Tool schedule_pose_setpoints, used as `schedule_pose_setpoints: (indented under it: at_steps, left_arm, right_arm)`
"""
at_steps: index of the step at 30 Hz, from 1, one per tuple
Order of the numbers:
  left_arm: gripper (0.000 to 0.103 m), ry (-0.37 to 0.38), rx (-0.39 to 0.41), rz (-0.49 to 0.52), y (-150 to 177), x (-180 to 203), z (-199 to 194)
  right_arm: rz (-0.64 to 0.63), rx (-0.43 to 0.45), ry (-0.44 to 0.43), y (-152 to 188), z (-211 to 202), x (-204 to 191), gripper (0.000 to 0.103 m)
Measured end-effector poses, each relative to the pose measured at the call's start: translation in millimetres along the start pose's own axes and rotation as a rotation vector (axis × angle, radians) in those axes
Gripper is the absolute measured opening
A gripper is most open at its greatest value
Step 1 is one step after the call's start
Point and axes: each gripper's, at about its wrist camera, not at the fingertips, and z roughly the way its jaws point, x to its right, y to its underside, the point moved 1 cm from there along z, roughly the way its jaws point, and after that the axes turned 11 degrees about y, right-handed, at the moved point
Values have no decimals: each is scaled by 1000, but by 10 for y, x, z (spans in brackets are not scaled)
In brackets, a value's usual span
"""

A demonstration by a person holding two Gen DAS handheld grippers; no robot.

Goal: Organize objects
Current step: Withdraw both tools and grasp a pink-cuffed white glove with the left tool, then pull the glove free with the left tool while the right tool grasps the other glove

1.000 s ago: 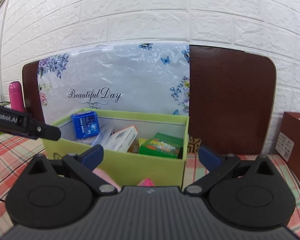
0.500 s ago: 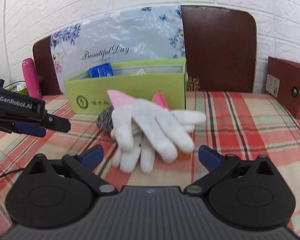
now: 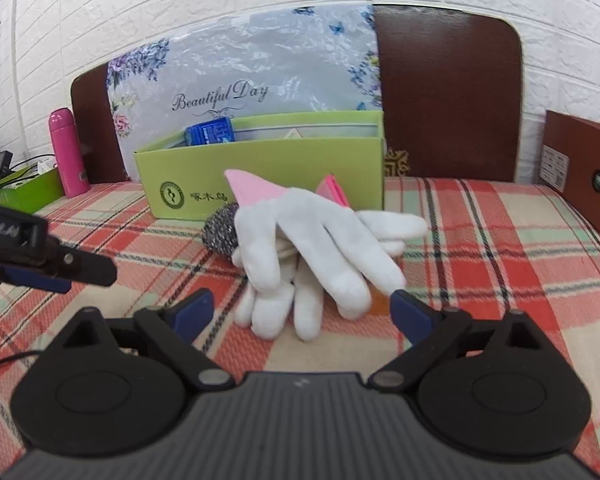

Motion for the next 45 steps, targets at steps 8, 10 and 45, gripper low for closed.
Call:
schedule_pose_setpoints:
  at_steps: [8,10,45]
  left_arm:
    - [74,9,-11,3,-16,30,11]
    - [74,22,-22,14,1,72,29]
    - [48,77,-119,43,136,-180,140]
  right_arm:
    - [-44,64,99,-196,235,-14,89]
    - [-43,25,66,-182,276,3,43]
    - [97,-91,-167,148,-225,232,68]
